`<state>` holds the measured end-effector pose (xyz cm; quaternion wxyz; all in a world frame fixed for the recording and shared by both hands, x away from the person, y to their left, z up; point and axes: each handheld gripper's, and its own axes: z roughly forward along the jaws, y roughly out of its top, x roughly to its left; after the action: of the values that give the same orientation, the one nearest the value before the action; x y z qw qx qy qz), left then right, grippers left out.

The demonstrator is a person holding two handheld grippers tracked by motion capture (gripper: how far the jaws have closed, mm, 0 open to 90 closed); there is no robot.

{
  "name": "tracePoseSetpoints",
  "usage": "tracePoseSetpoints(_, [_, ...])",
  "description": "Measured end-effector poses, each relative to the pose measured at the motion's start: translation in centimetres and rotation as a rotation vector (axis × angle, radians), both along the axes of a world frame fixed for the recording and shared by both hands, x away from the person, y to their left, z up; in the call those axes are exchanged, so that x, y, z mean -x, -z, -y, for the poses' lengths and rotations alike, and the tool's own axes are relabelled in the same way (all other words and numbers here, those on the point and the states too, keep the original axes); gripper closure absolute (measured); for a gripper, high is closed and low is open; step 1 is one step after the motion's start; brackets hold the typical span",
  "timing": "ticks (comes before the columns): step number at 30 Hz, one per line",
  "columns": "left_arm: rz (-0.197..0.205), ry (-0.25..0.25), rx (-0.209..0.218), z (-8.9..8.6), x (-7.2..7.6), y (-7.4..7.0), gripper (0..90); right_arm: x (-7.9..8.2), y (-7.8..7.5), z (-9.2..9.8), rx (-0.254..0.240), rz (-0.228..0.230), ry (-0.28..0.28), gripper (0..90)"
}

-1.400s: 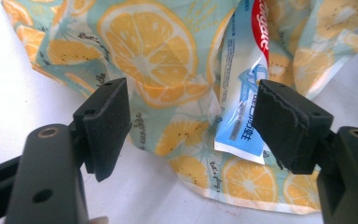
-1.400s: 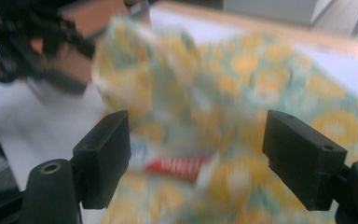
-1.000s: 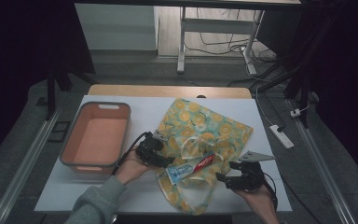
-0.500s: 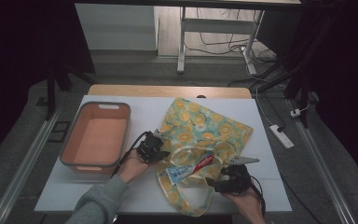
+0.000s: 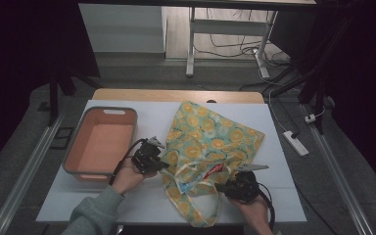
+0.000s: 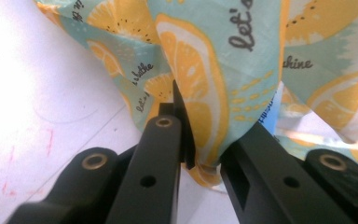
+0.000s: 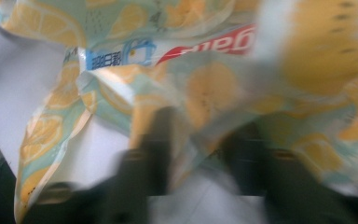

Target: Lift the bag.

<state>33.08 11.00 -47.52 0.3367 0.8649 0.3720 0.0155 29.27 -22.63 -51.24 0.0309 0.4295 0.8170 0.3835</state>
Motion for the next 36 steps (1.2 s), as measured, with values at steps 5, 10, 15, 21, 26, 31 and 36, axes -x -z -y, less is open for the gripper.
tracePoseSetpoints(5, [-0.023,0.02,0.045,-1.6,0.7,-0.8,86.8,0.7,-1.7,0.1,0.005,0.075,-0.04,89.3])
tracePoseSetpoints(10, [-0.024,0.031,0.137,-3.8,1.7,-2.7,87.3,1.9,-5.4,1.9,-0.036,0.209,-0.033,89.6])
tracePoseSetpoints(15, [0.008,0.053,0.212,-5.2,2.9,-4.7,87.6,2.6,-8.5,2.5,-0.08,0.293,-0.051,89.7])
tracePoseSetpoints(21, [0.092,0.037,0.308,-6.9,3.5,-7.5,87.8,2.8,-13.6,3.5,-0.104,0.431,-0.027,89.7])
tracePoseSetpoints(26, [0.173,0.005,0.39,-7.9,3.6,-9.4,87.8,1.5,-15.9,4.2,-0.113,0.49,-0.001,89.7])
tracePoseSetpoints(31, [0.226,-0.006,0.442,-8.3,3.8,-10.8,87.9,0.7,-17.7,4.5,-0.139,0.543,0.003,89.8])
tracePoseSetpoints(36, [0.285,-0.006,0.49,-9.1,4.2,-13.3,87.9,0.6,-20.7,4.7,-0.168,0.625,0.018,89.8])
